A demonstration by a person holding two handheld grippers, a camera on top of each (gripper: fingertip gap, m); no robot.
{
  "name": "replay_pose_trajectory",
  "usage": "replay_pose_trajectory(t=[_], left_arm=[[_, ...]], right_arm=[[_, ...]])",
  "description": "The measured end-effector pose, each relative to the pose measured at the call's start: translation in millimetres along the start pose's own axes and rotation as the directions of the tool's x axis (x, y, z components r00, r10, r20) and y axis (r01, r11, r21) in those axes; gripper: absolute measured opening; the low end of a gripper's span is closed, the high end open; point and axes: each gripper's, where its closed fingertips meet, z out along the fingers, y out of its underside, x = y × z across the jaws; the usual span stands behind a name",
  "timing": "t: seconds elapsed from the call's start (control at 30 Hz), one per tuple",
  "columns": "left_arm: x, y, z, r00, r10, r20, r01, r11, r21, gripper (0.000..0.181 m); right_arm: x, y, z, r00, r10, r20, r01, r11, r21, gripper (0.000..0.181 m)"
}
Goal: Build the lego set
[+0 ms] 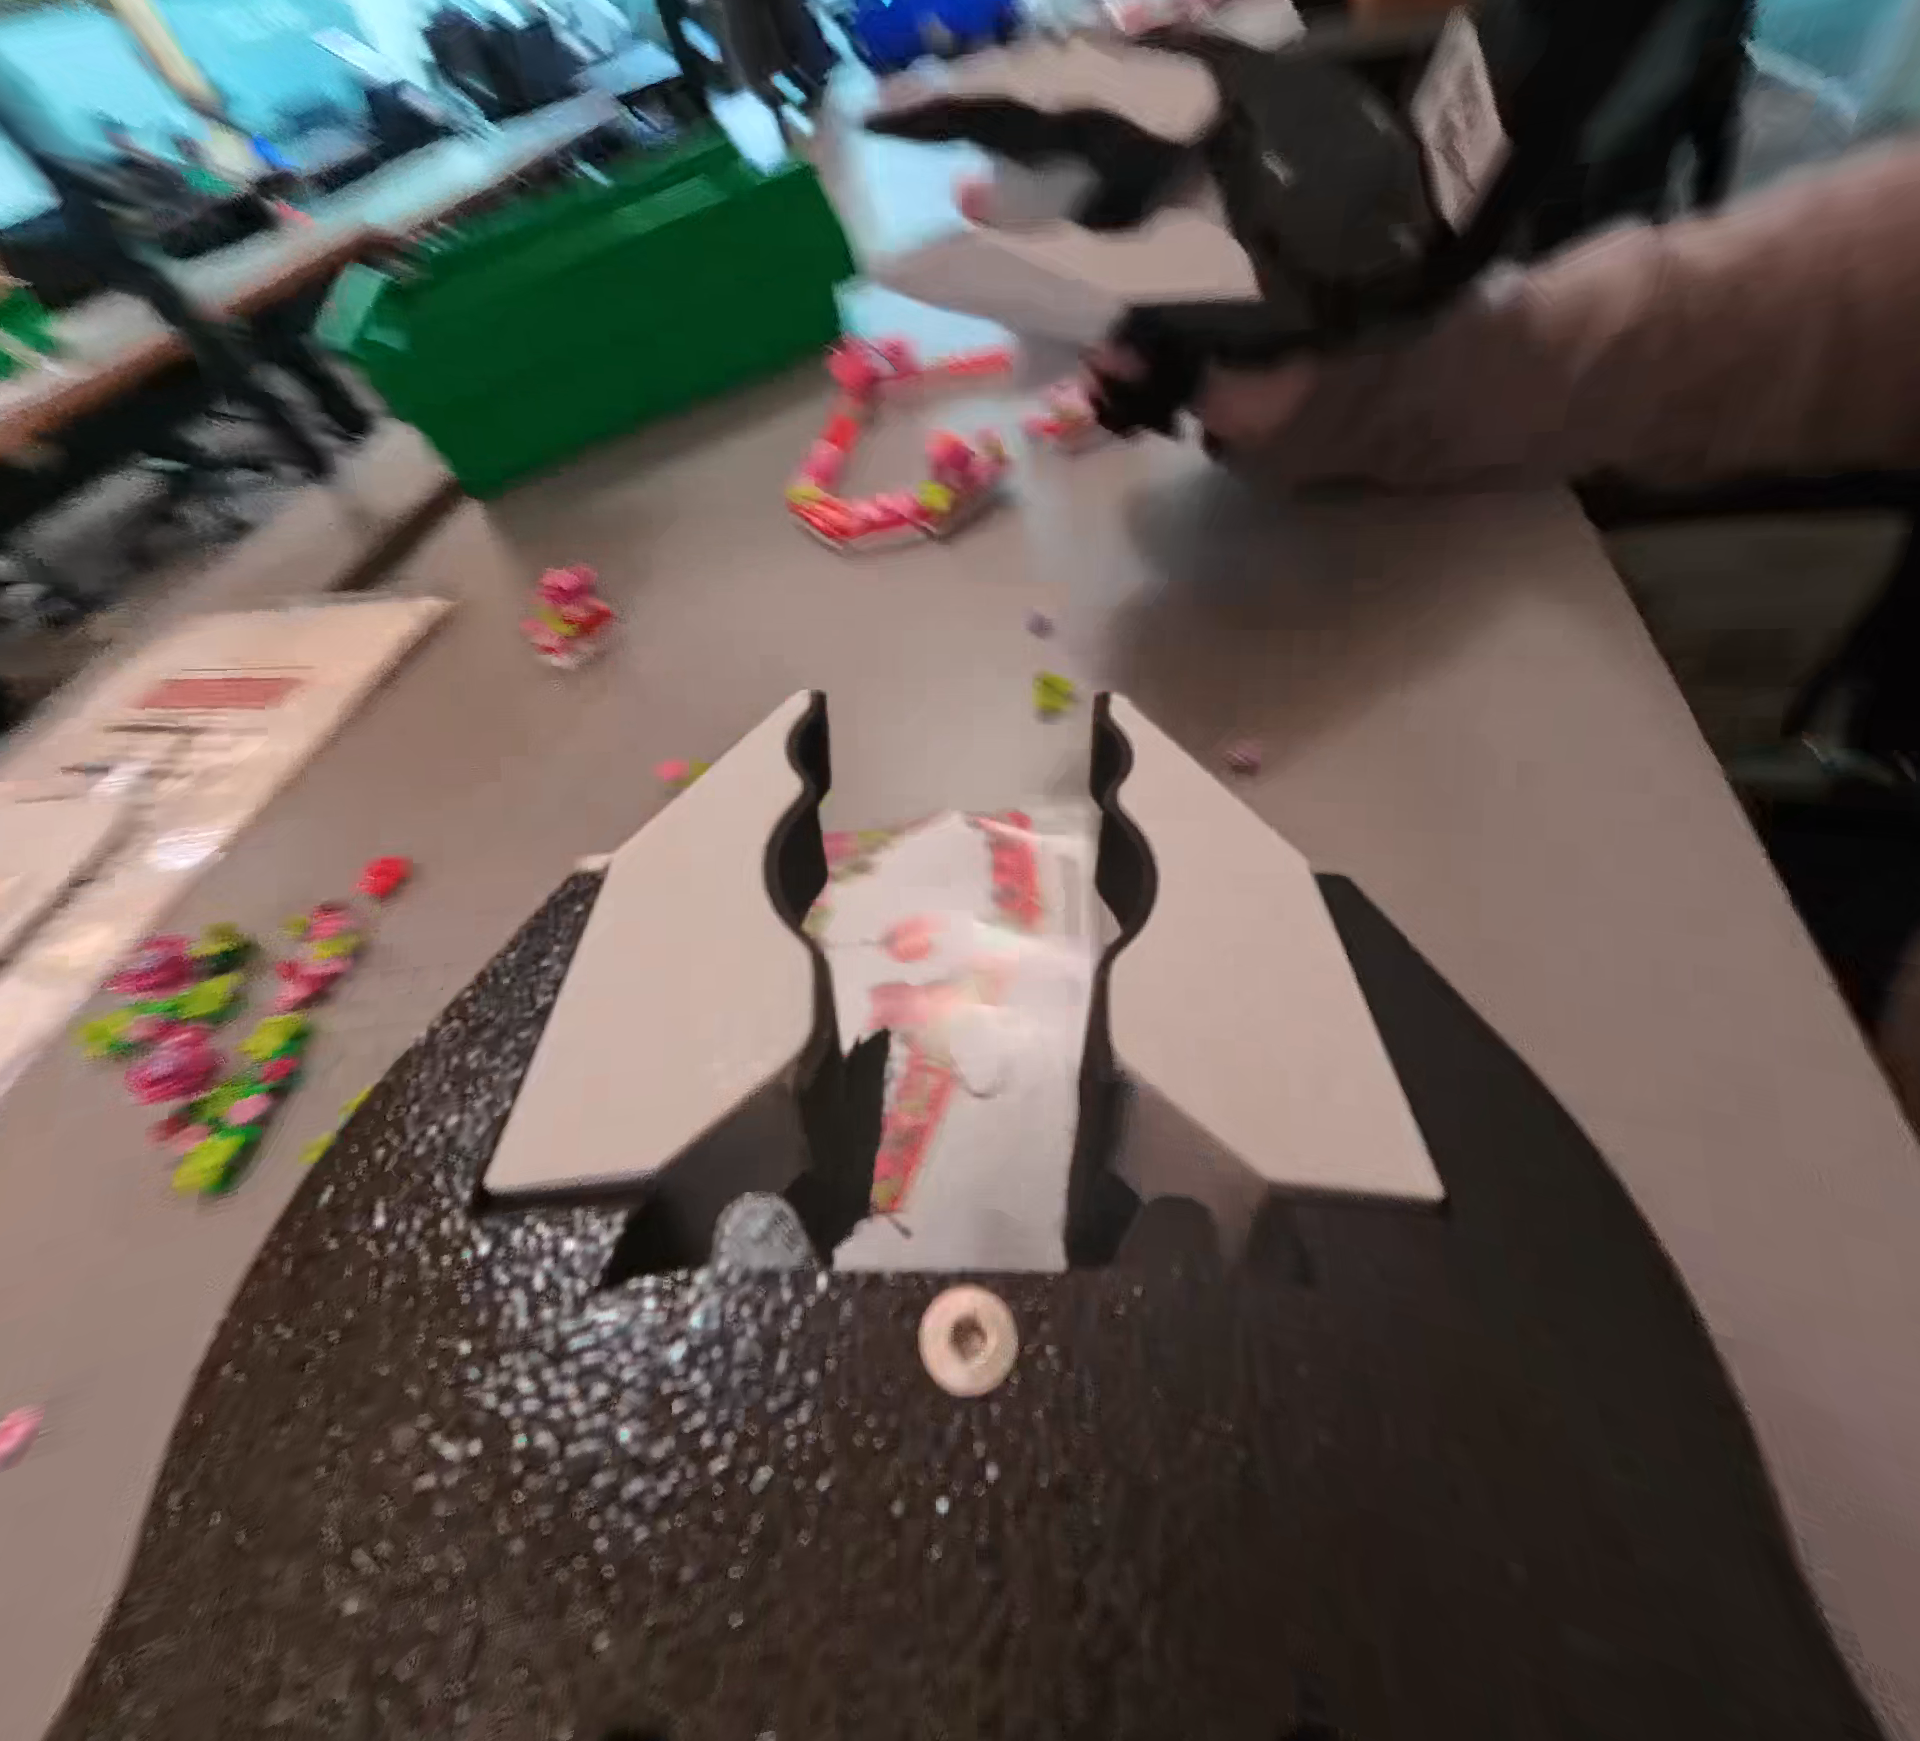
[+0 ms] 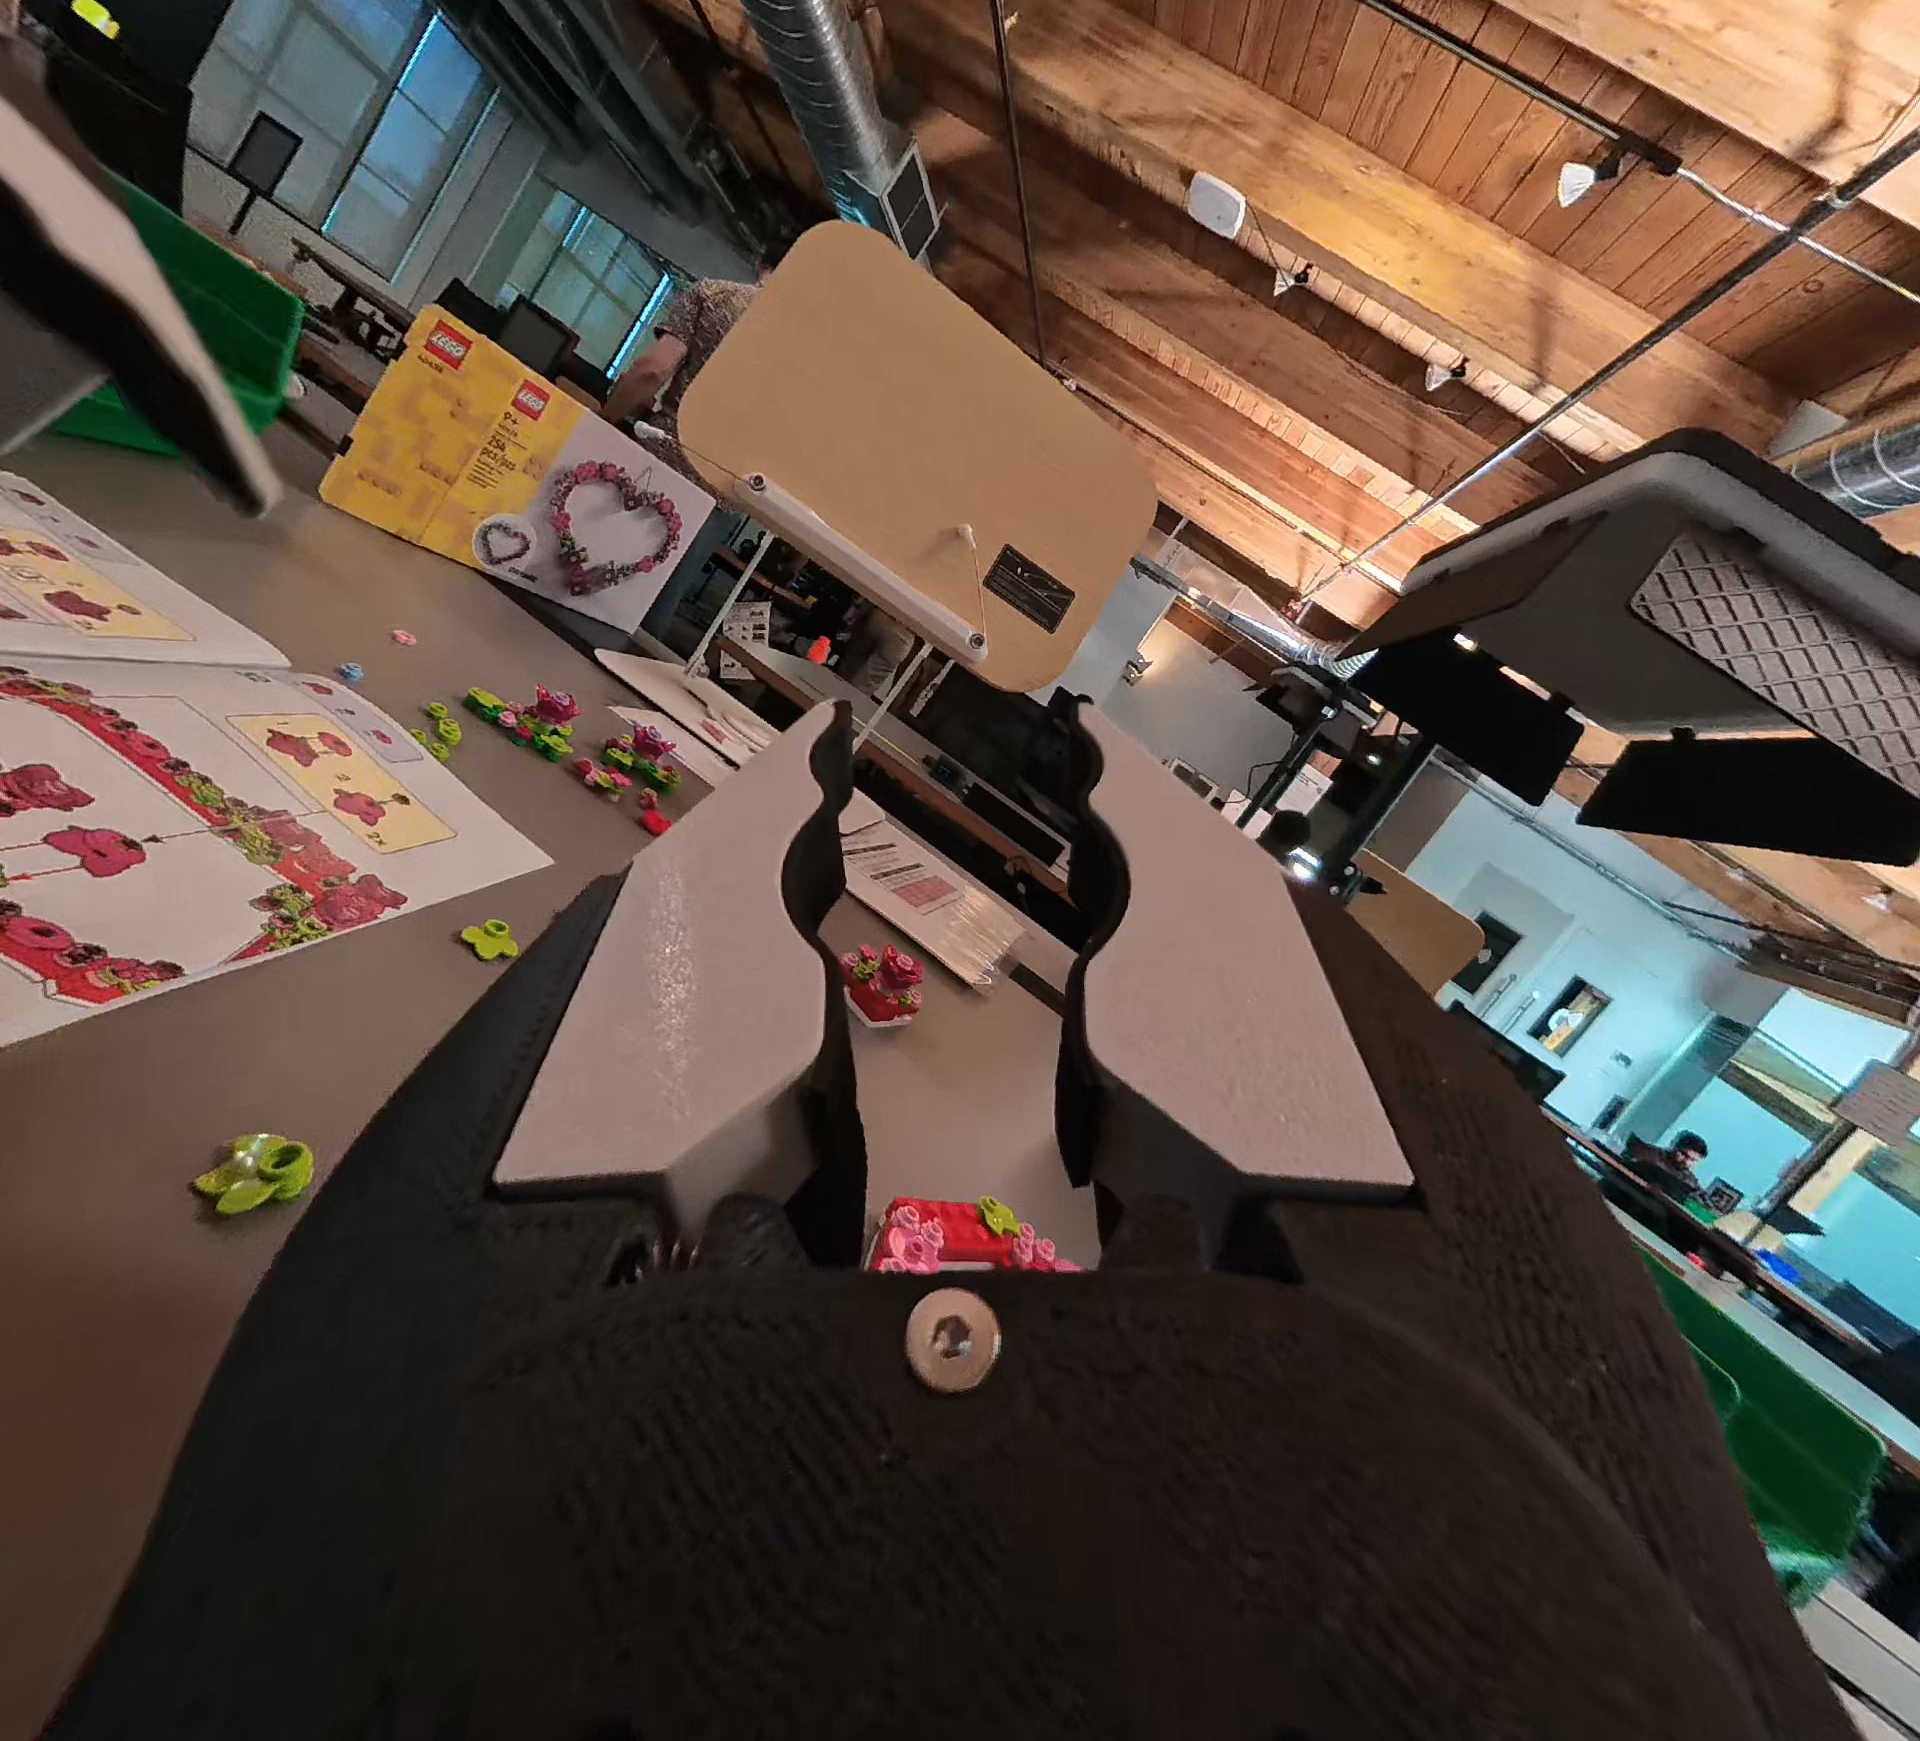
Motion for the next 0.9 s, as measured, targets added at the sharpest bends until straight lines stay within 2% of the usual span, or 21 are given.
replay_pose_trajectory(t=[0.07,0.17,0.37,0.53,0.7,0.9], left_arm=[[27,12,11,0.993,0.073,-0.096,-0.08,0.993,-0.081,0.043],[35,27,20,0.975,0.213,-0.059,-0.22,0.958,-0.182,0.034],[29,51,29,0.986,0.165,-0.004,-0.157,0.93,-0.331,0.031],[22,57,29,0.991,0.13,0.022,-0.115,0.933,-0.342,0.024],[21,62,31,0.994,0.108,0.026,-0.092,0.931,-0.352,0.025],[16,61,32,0.983,0.173,0.059,-0.141,0.922,-0.361,0.023]], right_arm=[[-1,2,0,1.0,-0.001,0.002,0.001,1.0,-0.007,0.038],[-2,4,1,1.0,-0.005,0.006,0.005,1.0,-0.018,0.036],[-4,6,3,1.0,-0.009,0.013,0.009,0.999,-0.032,0.035],[-5,8,3,1.0,-0.012,0.016,0.012,0.999,-0.04,0.034],[-5,8,3,1.0,-0.007,0.016,0.008,0.999,-0.044,0.032],[-6,9,4,1.0,-0.007,0.02,0.008,0.999,-0.049,0.032]])
